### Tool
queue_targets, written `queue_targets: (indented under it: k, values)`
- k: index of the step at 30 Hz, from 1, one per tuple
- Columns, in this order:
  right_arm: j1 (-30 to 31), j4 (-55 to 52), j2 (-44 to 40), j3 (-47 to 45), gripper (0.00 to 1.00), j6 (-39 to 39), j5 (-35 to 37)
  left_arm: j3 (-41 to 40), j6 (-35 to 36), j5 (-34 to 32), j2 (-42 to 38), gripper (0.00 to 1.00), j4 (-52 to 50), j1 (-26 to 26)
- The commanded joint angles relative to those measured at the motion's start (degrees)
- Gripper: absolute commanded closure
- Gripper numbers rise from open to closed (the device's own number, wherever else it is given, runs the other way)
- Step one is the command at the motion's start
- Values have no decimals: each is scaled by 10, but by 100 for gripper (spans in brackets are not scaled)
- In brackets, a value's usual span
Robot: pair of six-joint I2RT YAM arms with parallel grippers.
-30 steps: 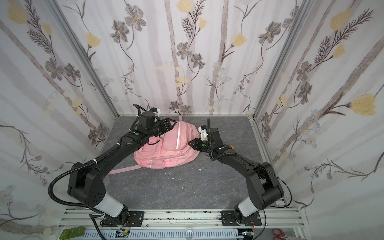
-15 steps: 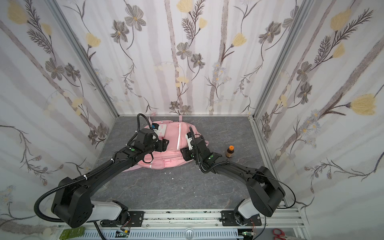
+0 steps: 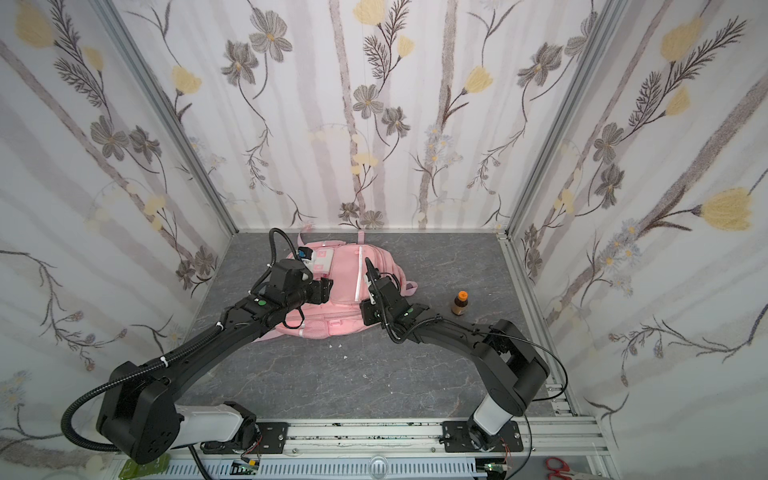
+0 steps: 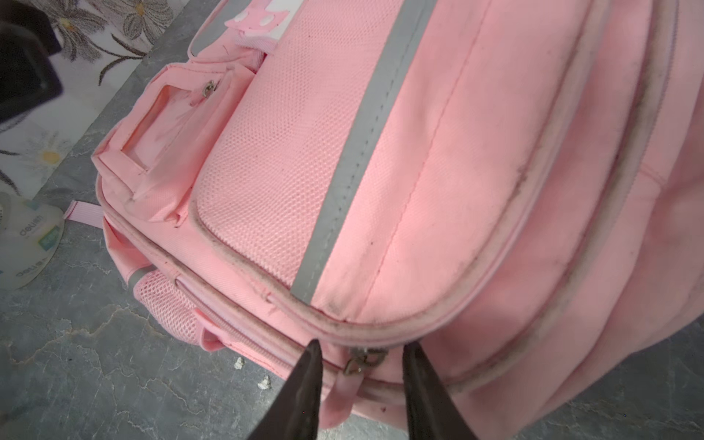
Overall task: Pack books, pencil case, and school supplies into a backpack
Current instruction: Zip the student bag at the center of the table.
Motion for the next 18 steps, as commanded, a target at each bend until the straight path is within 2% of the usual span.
queue_targets:
  k: [1, 4, 10, 13, 18]
  values:
    - [1, -3, 1, -6, 73, 9, -1, -5, -4, -16, -7, 27, 2, 0]
    - [1, -6, -3, -9, 75, 10, -5, -8, 0, -16, -7, 27, 5, 0]
    - [-1, -4, -8, -17, 91, 12, -15, -7, 36, 1, -7, 28, 15, -1]
    - [-7, -4, -11, -17, 100, 14, -29, -8, 93, 24, -6, 28, 21, -9]
    - [-19, -7, -35, -15, 100, 13, -59, -36, 251, 68, -7, 27, 64, -48]
